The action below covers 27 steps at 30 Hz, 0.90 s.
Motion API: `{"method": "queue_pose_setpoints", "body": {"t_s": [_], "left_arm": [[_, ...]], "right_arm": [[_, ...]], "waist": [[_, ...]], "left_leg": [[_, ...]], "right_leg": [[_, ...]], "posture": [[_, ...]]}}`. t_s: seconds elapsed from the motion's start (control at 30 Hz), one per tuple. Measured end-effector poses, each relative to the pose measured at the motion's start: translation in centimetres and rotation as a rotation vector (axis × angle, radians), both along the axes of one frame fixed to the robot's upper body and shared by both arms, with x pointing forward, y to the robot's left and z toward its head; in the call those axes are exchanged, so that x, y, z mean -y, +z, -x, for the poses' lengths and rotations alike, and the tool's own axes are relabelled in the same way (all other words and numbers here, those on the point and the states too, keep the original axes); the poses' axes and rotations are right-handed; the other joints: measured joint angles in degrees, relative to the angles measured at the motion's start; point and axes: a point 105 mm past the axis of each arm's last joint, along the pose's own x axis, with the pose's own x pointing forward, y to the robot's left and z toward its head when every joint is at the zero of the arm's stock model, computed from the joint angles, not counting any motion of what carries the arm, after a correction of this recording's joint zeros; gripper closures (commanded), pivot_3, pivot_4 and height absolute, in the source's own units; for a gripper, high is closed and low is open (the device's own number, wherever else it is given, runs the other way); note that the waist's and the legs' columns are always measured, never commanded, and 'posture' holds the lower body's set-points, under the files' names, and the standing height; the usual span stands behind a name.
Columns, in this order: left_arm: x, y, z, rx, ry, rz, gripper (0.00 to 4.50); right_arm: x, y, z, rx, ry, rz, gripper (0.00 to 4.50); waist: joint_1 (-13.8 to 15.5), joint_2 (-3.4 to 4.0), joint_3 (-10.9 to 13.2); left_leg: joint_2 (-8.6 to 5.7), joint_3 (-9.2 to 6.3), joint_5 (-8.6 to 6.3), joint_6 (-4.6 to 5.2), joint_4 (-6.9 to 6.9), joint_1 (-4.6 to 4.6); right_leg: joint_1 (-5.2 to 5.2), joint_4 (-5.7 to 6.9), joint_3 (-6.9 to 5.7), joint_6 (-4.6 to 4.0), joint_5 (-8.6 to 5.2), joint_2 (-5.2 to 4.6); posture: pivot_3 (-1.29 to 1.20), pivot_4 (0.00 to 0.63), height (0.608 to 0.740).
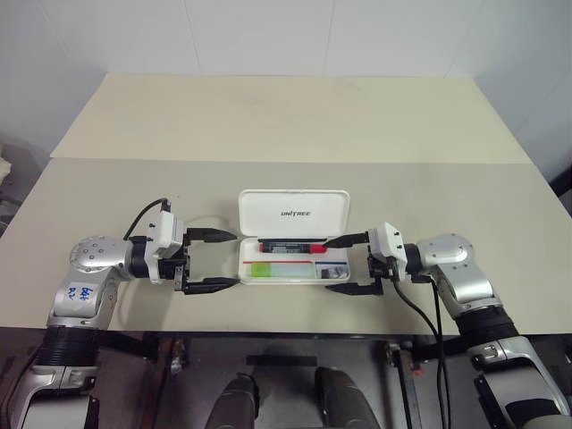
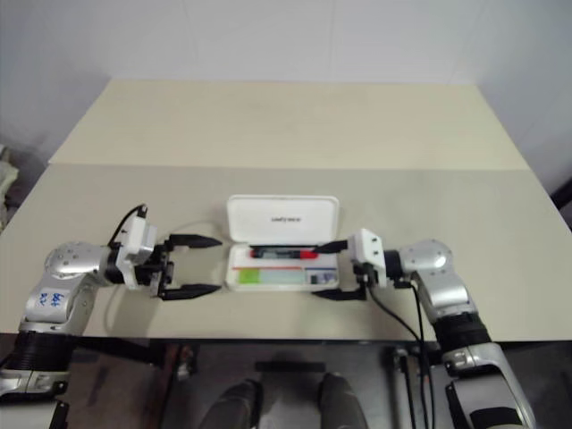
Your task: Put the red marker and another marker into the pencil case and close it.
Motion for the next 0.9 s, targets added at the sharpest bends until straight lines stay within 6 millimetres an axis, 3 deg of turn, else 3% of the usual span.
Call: {"method": "queue_pose_setpoints", "body": {"t_s": [0.17,0.33,0.5,0.77,0.9], "left_arm": [[0.0,0.0,-0.1,0.006,0.003,0.004,0.0],[-0.8,-0.8,-0.7,-0.014,0.043,0.018,0.0],[-1.1,-1.3,-1.4,-0.009,0.066,0.054,1.59],[-1.6,-1.5,-2.0,0.007,0.095,0.071,4.43],[-1.6,-1.4,-2.2,0.024,0.109,0.075,4.47]], "right_arm": [[1.9,1.9,0.6,0.044,-0.108,-0.077,0.05],[4.7,2.4,1.9,0.04,-0.247,-0.111,0.05],[7.0,3.9,2.0,0.103,-0.35,-0.11,0.0],[7.1,4.3,1.9,0.123,-0.367,-0.112,0.0],[7.0,4.5,1.8,0.13,-0.367,-0.112,0.0]], "waist": [[0.2,0.0,0.0],[0.2,0.0,0.0],[0.0,0.0,0.0],[0.1,0.0,0.0],[0.1,0.0,0.0]], "left_leg": [[0.0,-0.02,0.0,0.0,0.0,-0.02],[-0.04,-0.01,-0.01,0.0,0.02,-0.03],[0.0,0.04,0.0,0.0,0.03,0.03],[-0.02,0.03,0.0,0.0,0.03,0.0],[-0.02,0.03,0.0,0.0,0.03,0.0]], "right_leg": [[0.01,-0.02,0.0,0.0,0.0,-0.01],[0.02,-0.03,0.0,0.0,0.0,-0.03],[0.03,0.03,0.03,0.0,0.01,0.03],[0.02,-0.01,0.03,0.0,0.01,-0.01],[0.03,-0.01,0.02,0.0,0.01,-0.01]], "posture": [[0.0,0.15,0.74],[0.0,0.15,0.74],[0.0,0.15,0.74],[0.0,0.15,0.74],[0.0,0.15,0.74]]}}
